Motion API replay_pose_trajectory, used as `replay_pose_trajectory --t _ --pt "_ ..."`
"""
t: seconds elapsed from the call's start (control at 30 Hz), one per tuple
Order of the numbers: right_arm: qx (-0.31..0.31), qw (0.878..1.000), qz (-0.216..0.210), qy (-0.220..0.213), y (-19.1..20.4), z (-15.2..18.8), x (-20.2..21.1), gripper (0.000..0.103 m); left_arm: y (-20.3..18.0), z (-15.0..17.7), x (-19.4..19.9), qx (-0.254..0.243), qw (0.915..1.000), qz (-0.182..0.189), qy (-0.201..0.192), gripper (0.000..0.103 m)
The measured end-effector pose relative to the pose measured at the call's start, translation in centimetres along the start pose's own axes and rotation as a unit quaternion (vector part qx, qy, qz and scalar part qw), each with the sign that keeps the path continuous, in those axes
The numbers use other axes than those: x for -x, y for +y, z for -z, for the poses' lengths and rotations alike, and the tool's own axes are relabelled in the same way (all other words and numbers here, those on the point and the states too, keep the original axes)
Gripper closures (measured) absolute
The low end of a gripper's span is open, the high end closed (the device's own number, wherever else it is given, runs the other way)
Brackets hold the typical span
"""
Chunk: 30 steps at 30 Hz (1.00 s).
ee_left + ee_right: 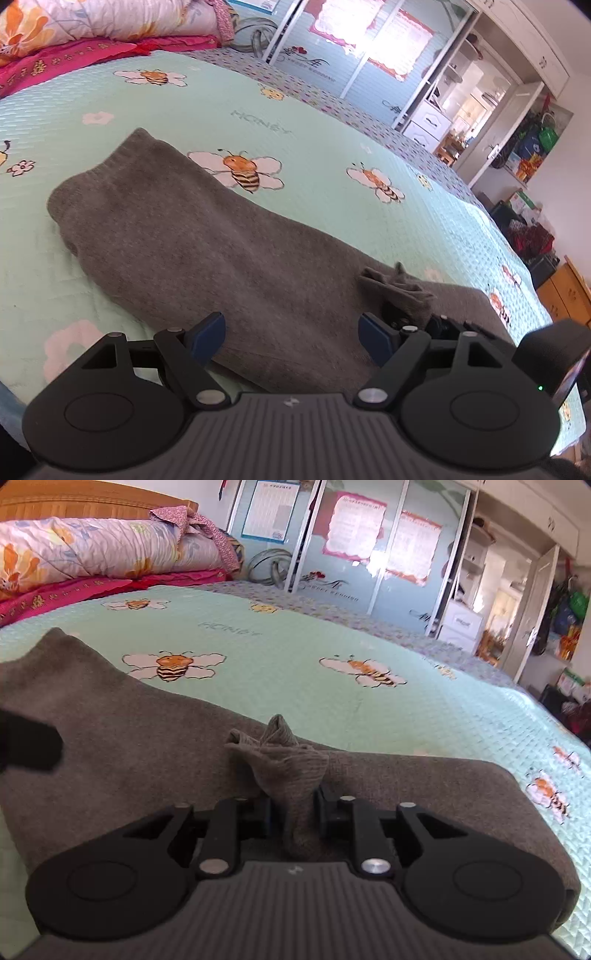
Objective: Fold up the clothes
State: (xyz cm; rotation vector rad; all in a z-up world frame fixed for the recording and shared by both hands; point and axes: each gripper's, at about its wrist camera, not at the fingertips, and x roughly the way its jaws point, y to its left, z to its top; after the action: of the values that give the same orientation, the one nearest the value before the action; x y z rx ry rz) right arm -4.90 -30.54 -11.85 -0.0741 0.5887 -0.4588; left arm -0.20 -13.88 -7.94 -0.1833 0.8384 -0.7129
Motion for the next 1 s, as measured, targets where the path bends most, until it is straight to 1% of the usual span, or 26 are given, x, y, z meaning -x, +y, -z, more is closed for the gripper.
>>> replay_pose_trajectory --t 0.07,0.13,0.17,0.2,0.27,0.3,0.37,0.47,0.53,0.6,0.63,0.7,0.73,0.8,0.83,0.9,1.0 --pt "-0.01 1.0 -0.018 -0.011 -0.2 -0.2 0.8 0.067 -0.4 -0.1 0.0 -0.004 1.0 0.007 0.002 0.021" --pt "-0.033 0.998 -0.041 -0.038 -1.3 0.0 3.0 0.058 -0.9 -0.2 0.0 -0.008 0.9998 0.018 0.005 0.021" --pt "-0.045 0.996 -0.052 -0.052 -2.0 0.2 4.2 0.046 -1.2 -0.2 0.0 -0.011 0.9996 0.024 0.007 0.021" --pt "-0.056 0.994 -0.062 -0.065 -2.8 0.6 5.5 0.04 -1.5 -0.3 0.0 -0.014 0.9994 0.03 0.009 0.021" --pt "-0.073 0.991 -0.068 -0.085 -4.6 1.4 8.0 0.04 -2.5 -0.5 -0.6 -0.016 0.9988 0.041 0.02 0.021" --pt "-0.08 0.991 -0.06 -0.088 -5.7 2.1 9.1 0.04 -2.8 -0.5 -1.1 -0.011 0.9983 0.05 0.03 0.021" --pt "-0.1 0.991 -0.035 -0.081 -7.8 3.5 10.6 0.04 -3.3 -0.6 -2.4 0.016 0.9959 0.07 0.055 0.021" --pt "-0.135 0.989 -0.005 -0.061 -10.9 5.5 12.3 0.04 -3.7 -0.6 -4.9 0.081 0.9871 0.093 0.101 0.021" --pt "-0.146 0.988 0.016 -0.05 -11.9 6.1 12.5 0.04 -4.3 -0.7 -6.2 0.113 0.981 0.097 0.123 0.021" --pt "-0.147 0.987 0.041 -0.043 -12.6 6.5 12.5 0.04 -4.9 -0.8 -7.1 0.136 0.9765 0.092 0.14 0.021" --pt "-0.137 0.988 0.056 -0.038 -12.7 6.7 12.3 0.04 -5.2 -0.9 -7.4 0.148 0.9739 0.087 0.149 0.021" --pt "-0.073 0.993 0.094 -0.019 -11.7 7.0 11.3 0.04 -5.5 -1.4 -8.0 0.178 0.9672 0.079 0.163 0.021" --pt "-0.04 0.993 0.112 -0.009 -11.2 7.1 10.8 0.04 -5.6 -1.5 -8.3 0.191 0.9641 0.074 0.169 0.021" --pt "0.022 0.989 0.144 0.008 -10.3 7.5 9.8 0.04 -5.7 -1.7 -8.9 0.213 0.9582 0.069 0.178 0.021" --pt "0.042 0.987 0.155 0.012 -10.2 7.6 9.2 0.04 -5.7 -1.7 -9.1 0.223 0.9558 0.068 0.179 0.021" --pt "0.067 0.984 0.164 0.016 -10.4 7.9 8.4 0.04 -5.5 -1.7 -9.4 0.242 0.9515 0.065 0.179 0.021" --pt "0.069 0.985 0.158 0.016 -10.7 8.0 7.9 0.04 -5.3 -1.6 -9.6 0.264 0.9464 0.063 0.175 0.022"
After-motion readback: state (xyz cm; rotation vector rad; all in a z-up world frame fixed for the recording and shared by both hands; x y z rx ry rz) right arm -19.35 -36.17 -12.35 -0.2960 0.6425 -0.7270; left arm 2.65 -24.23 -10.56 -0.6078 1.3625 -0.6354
